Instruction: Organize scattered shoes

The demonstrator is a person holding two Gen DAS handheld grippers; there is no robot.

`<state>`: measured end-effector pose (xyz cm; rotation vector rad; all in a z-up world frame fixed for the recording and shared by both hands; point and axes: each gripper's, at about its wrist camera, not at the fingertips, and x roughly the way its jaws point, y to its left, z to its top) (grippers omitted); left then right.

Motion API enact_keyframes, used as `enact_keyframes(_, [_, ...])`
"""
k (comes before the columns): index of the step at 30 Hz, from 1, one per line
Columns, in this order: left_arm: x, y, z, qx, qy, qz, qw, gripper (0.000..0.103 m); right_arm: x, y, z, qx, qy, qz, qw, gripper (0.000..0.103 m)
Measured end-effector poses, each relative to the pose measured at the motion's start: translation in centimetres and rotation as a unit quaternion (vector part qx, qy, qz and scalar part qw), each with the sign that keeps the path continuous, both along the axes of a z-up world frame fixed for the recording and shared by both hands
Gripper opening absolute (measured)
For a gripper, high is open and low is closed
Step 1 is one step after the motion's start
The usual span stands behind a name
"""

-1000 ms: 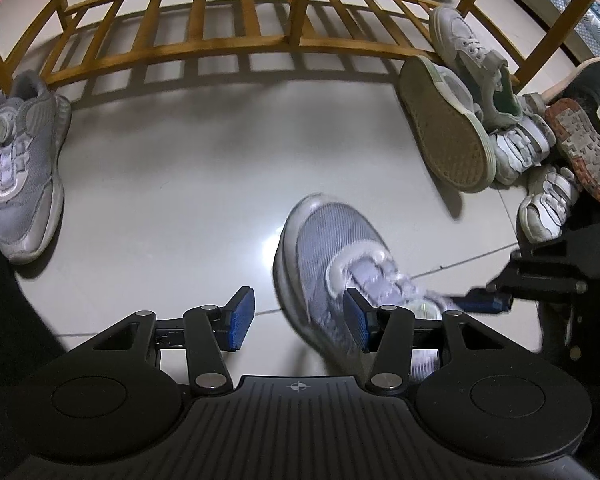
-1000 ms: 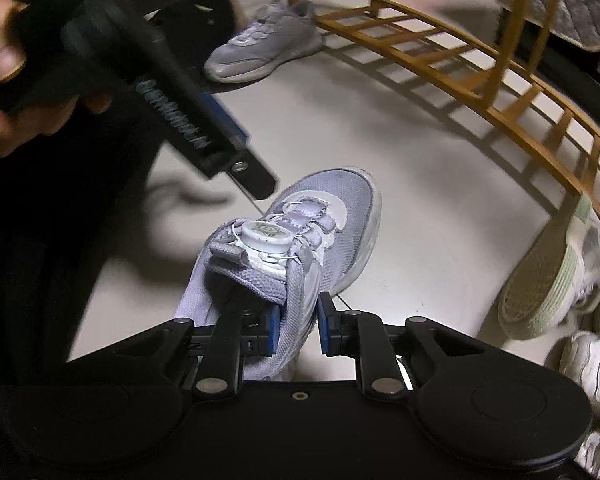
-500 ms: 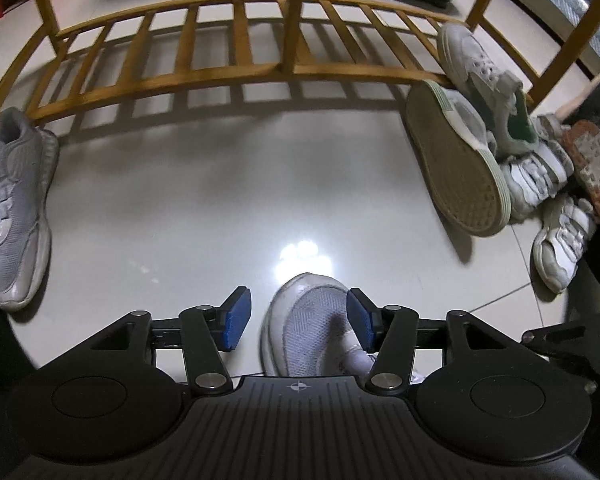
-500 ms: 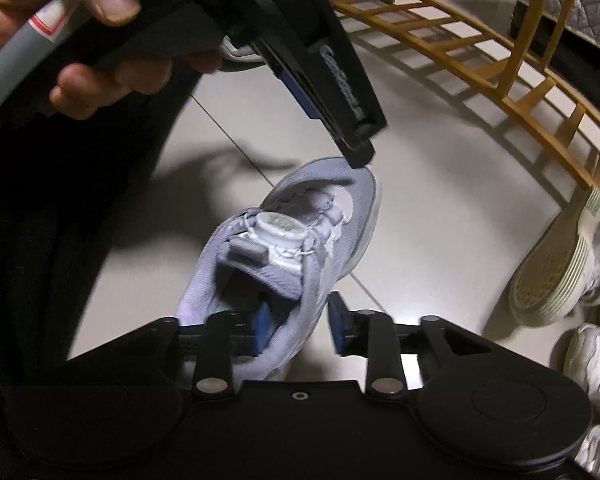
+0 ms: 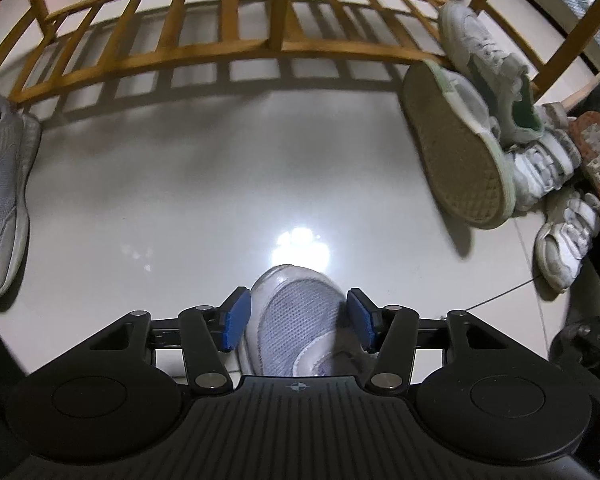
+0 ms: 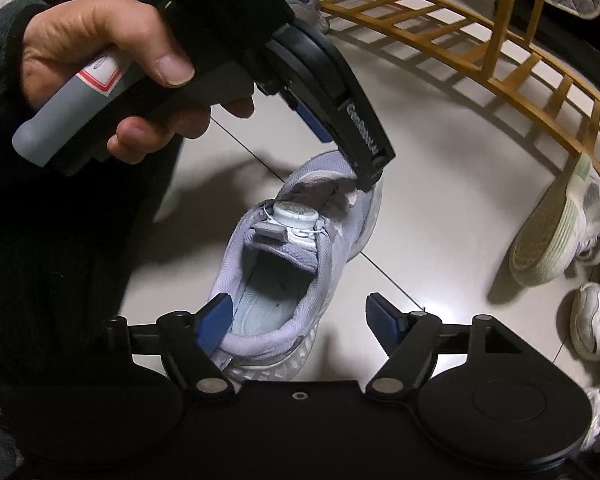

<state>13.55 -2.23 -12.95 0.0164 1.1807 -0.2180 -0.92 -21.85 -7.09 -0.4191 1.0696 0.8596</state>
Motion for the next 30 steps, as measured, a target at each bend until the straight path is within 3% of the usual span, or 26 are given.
enact_keyframes(4, [0.2, -0.3, -0.7, 0.003, 0.014, -0.011, 0.9998, 0.048, -0.5, -0.3, 0.8, 0.009, 0.003, -0.004, 1.000, 0.078])
enact_keyframes(10, [0.3, -0.3, -0.7, -0.001, 0.016, -0.006, 0.9999, 0.048, -1.3, 0.0, 1.3, 0.019, 0.015, 0.006, 1.000, 0.080])
enact_keyframes(19, [0.9, -0.3, -1.6, -0.005, 0.031, 0.021, 0.9993, 0.062, -2.0, 1.6, -0.5, -0.009, 0.033, 0.023, 0.999, 0.080])
enact_keyframes(30, [0.1, 0.8, -1.4, -0.005, 0.027, 0.025, 0.9993, 0.054, -1.9, 1.3, -1.9, -0.038, 0.033, 0.014, 0.999, 0.080])
